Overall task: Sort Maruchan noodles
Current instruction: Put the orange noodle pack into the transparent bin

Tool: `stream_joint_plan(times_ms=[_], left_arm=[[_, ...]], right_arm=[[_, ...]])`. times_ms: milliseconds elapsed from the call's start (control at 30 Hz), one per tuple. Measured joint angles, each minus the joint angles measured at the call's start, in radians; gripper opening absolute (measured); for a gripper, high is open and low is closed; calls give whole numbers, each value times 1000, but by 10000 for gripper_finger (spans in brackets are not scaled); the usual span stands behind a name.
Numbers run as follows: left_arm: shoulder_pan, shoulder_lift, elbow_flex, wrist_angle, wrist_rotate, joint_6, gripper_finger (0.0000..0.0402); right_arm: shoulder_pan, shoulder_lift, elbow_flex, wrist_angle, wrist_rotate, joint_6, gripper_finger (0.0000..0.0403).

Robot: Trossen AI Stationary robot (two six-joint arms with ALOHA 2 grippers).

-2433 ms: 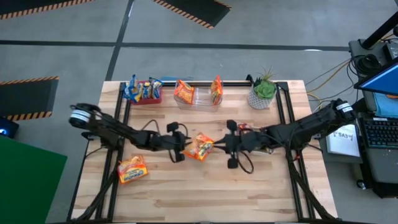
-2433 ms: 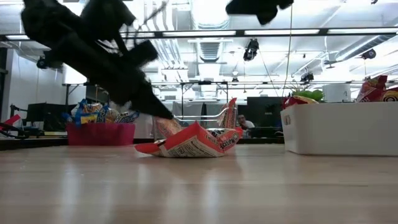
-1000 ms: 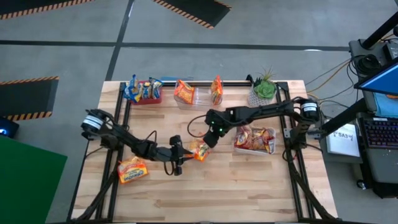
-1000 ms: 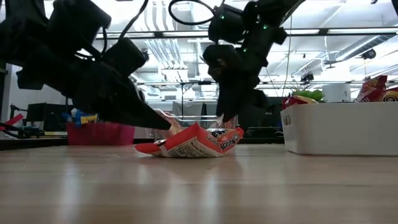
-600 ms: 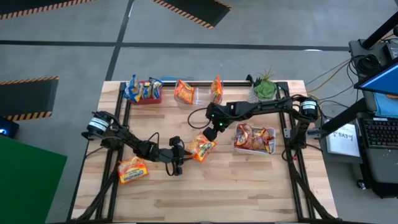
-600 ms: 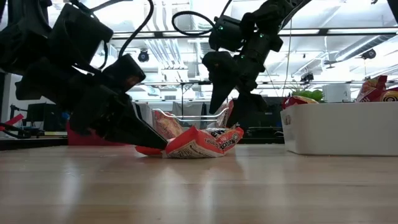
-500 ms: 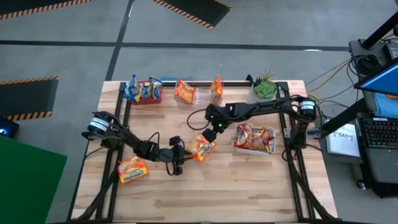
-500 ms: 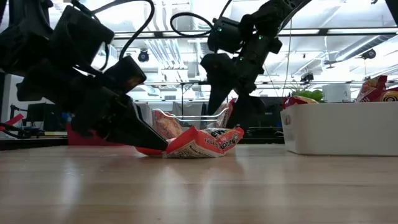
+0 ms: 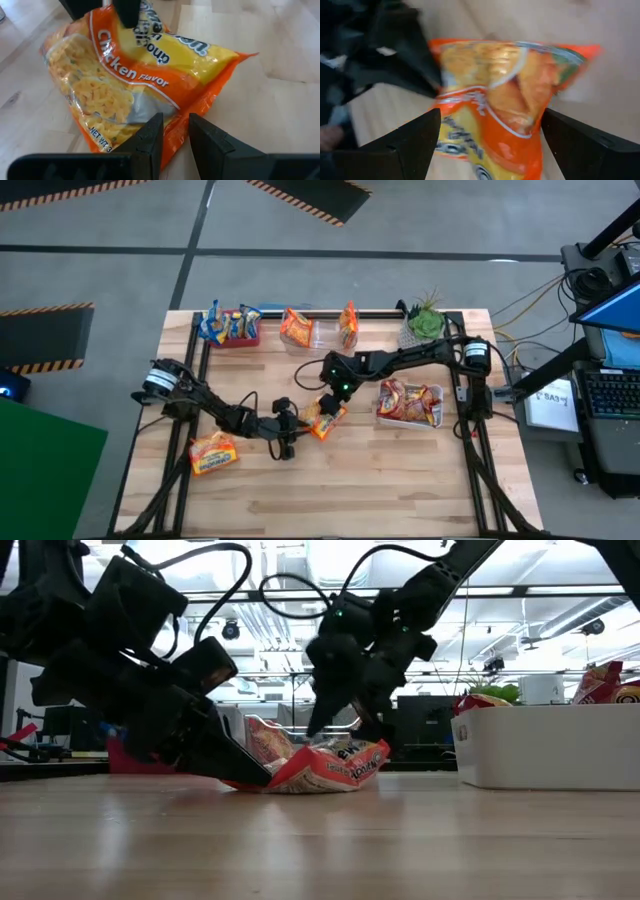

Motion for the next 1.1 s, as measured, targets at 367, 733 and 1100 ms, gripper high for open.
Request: stream_joint_plan(times_ms=[367,733,1100], left_arm=[[11,0,-1,-1,0,-2,75],[11,0,-1,0,0,8,75],[10,-53,-14,-2,0,50,75]], right_arm=[[24,2,0,86,-72,-6,324],[24,2,0,85,-69,3,156],[23,-43,0,81,-69,-9,25]])
